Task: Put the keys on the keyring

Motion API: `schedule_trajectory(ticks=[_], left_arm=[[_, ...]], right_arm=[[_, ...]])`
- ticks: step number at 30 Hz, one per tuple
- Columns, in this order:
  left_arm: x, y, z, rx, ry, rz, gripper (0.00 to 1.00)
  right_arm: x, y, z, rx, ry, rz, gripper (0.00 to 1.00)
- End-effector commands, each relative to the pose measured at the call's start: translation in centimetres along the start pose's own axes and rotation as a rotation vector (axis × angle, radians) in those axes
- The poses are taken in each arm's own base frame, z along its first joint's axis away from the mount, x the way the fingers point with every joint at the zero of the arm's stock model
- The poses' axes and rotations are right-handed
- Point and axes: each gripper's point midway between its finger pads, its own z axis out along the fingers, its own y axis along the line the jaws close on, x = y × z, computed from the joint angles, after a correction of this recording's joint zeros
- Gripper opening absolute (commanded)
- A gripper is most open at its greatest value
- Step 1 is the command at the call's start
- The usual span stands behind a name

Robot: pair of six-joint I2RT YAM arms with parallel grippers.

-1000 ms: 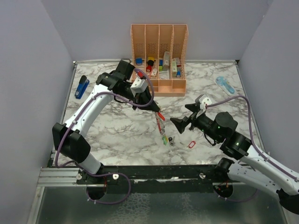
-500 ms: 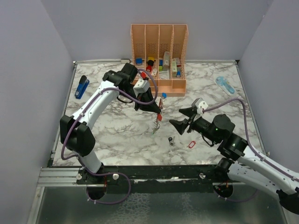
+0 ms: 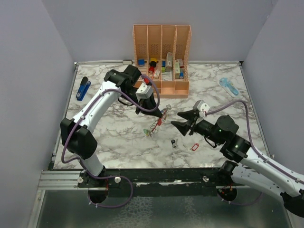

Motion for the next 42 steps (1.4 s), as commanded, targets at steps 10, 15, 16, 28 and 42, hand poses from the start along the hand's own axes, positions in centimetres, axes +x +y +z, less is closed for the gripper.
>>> schedule_trajectory(ticks=[10,15,16,28,42], left_arm=[[-0.1,-0.7,0.8,0.033,-0.015,0.018,0.0],[0.2,-0.8,1.0,0.04,-0.008,0.011,0.0],[0.2,-0.9,1.1,0.042,-0.008,0.01,0.0],[0.2,-1.1,1.3,0.049,-0.008,0.009,0.0],[0.4,-1.1,1.2,0.044,0.016,0.014,0.0]], right_arm=[[-2.3,3.1,1.4,-0.194,-0.086,-0.015,0.48],[-2.7,2.9,1.7,-0.185,-0.111,-0.028,0.47],[-2.8,2.9,1.7,-0.182,-0.113,-0.031,0.47],[-2.3,2.9,2.5,-0.187,-0.101,-0.03,0.35],[-2.4,2.2,2.3,-0.152,-0.102,-0.047,0.05]])
